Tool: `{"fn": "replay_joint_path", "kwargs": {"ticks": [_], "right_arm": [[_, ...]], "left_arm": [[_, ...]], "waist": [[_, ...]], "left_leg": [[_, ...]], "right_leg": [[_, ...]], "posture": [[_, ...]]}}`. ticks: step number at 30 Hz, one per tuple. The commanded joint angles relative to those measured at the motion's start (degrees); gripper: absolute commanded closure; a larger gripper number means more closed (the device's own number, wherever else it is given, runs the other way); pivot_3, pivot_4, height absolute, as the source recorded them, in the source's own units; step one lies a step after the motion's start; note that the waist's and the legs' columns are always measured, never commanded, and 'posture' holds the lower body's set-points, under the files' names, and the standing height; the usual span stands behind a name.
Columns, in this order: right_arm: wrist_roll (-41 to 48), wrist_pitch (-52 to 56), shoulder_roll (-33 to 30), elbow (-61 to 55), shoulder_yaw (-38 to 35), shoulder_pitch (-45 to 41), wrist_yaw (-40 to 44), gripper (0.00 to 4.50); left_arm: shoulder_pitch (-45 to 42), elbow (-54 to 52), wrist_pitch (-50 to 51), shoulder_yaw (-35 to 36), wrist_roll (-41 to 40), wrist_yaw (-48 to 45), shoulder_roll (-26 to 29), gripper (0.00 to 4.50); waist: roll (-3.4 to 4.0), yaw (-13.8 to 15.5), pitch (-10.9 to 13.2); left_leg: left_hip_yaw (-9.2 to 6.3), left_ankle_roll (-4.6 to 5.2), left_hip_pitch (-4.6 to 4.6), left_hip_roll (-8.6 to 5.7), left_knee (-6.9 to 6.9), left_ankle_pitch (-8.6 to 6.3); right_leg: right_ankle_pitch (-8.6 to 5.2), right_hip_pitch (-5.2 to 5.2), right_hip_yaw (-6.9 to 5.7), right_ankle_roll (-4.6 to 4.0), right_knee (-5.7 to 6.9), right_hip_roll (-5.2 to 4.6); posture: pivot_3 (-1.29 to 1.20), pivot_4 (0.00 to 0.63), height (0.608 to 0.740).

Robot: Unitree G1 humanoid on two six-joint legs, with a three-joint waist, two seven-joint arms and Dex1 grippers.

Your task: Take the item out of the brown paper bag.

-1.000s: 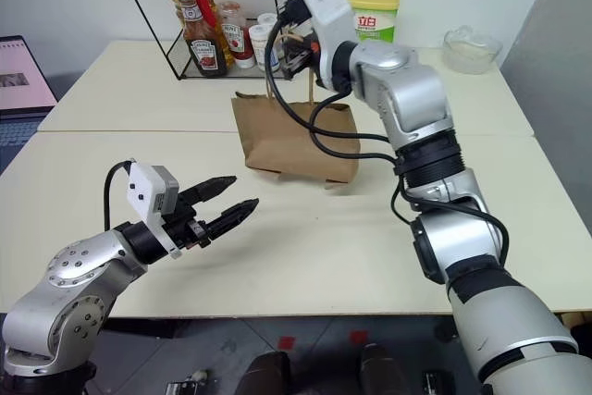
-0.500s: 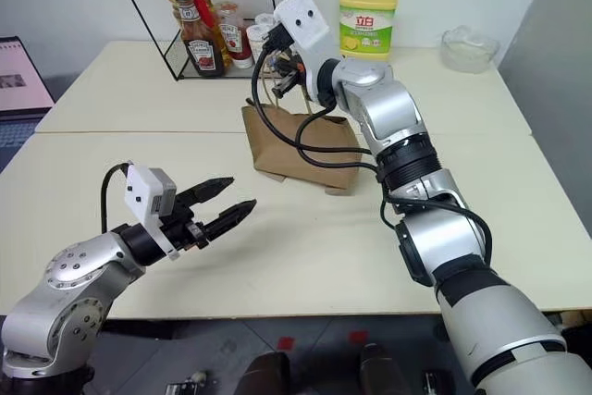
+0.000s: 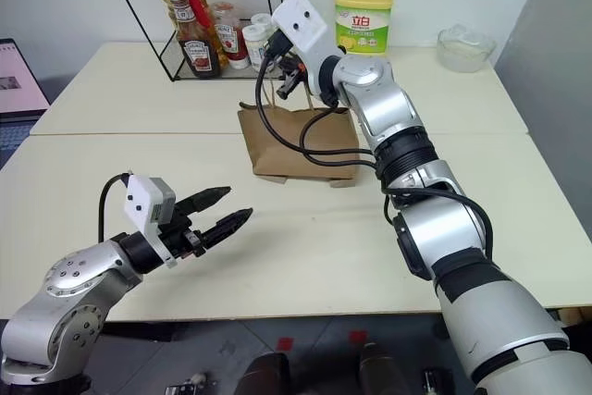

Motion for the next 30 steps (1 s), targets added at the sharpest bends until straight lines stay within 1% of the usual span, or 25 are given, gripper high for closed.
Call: {"fn": "replay_joint_path", "kwargs": {"ticks": [1,5,9,10,12,18,19,21,26,30], "right_arm": [[-1.2,-4.8,0.1,-0.4,0.0,-3.1,1.0,4.47],[-2.7,-6.5,0.0,0.3,0.8,-2.7,1.4,4.47],[-3.1,-5.1,0.0,-0.9,0.6,-1.8,2.8,4.47],[-3.2,-4.8,0.0,-1.1,0.5,-1.6,2.8,4.30],[-3.0,-4.0,-0.3,-1.6,0.2,-1.2,3.2,3.87],[-2.6,-1.3,-1.9,-5.2,0.0,0.7,5.3,1.84],[-2.4,0.0,-2.9,-7.6,0.0,1.7,6.5,1.43],[-1.5,3.2,-5.3,-14.2,0.0,4.4,9.6,0.78],[3.0,15.4,-12.0,-34.8,-1.3,13.5,15.5,0.78],[7.9,26.4,-19.0,-52.2,-3.8,22.3,17.7,0.78]], "left_arm": [[-1.0,-1.8,-1.0,0.5,-0.2,0.2,0.4,1.22],[-1.6,-2.1,-0.8,-0.2,-0.2,0.4,0.2,1.22],[-1.7,-1.9,-1.1,-0.4,-0.1,0.2,0.0,1.22],[-1.7,-1.8,-1.2,-0.4,0.0,0.1,0.0,1.22],[-1.7,-1.7,-1.4,-0.5,0.0,0.0,0.0,1.22],[-1.9,-1.3,-1.6,-0.8,0.1,-0.1,-0.3,1.22],[-1.9,-1.3,-1.6,-0.8,0.1,0.0,-0.4,1.22],[-2.0,-1.3,-1.5,-1.0,0.2,0.3,-0.6,1.22],[-2.8,-1.3,-1.2,-0.9,0.2,0.6,-0.7,1.22],[-4.3,-0.6,-1.1,-0.9,-0.2,0.6,-0.7,1.22]], "waist": [[0.00,-0.2,0.0],[0.00,-0.4,0.0],[0.00,-0.4,0.0],[0.00,-0.4,0.0],[0.00,-0.4,0.0],[0.00,-0.4,0.0],[0.00,-0.4,0.0],[-0.01,-0.3,0.0],[-0.01,-0.2,0.0],[-0.01,-0.1,0.0]], "left_leg": [[0.00,0.00,0.00,0.00,0.00,0.00],[-0.01,0.00,0.00,0.00,0.00,0.00],[-0.02,-0.01,0.00,0.00,-0.01,0.00],[-0.03,-0.01,0.00,0.00,-0.01,0.01],[-0.03,-0.01,0.00,0.00,0.00,0.00],[-0.05,-0.01,0.00,0.00,0.00,0.00],[-0.05,-0.01,0.00,0.00,0.00,0.00],[-0.08,-0.01,0.00,-0.01,0.00,0.00],[-0.16,-0.01,-0.03,-0.02,0.02,0.01],[-0.26,0.00,-0.06,-0.03,0.03,0.00]], "right_leg": [[0.00,0.00,0.00,0.00,0.00,0.00],[0.00,0.00,-0.01,0.00,0.00,0.00],[0.00,0.00,-0.01,0.00,0.01,0.00],[0.00,0.00,-0.02,0.00,0.01,0.00],[0.00,0.01,-0.02,0.00,0.01,0.00],[0.00,0.03,-0.04,0.00,0.01,-0.01],[0.00,0.03,-0.04,0.00,0.01,-0.01],[0.00,0.04,-0.06,0.00,0.01,-0.01],[0.00,0.07,-0.17,0.00,0.01,-0.05],[0.00,0.10,-0.25,0.00,-0.02,-0.04]], "posture": [[0.00,0.150,0.740],[0.00,0.150,0.740],[0.00,0.150,0.740],[0.00,0.150,0.740],[0.00,0.150,0.740],[0.00,0.150,0.740],[0.00,0.150,0.740],[0.00,0.150,0.740],[0.00,0.150,0.740],[0.00,0.150,0.740]]}}
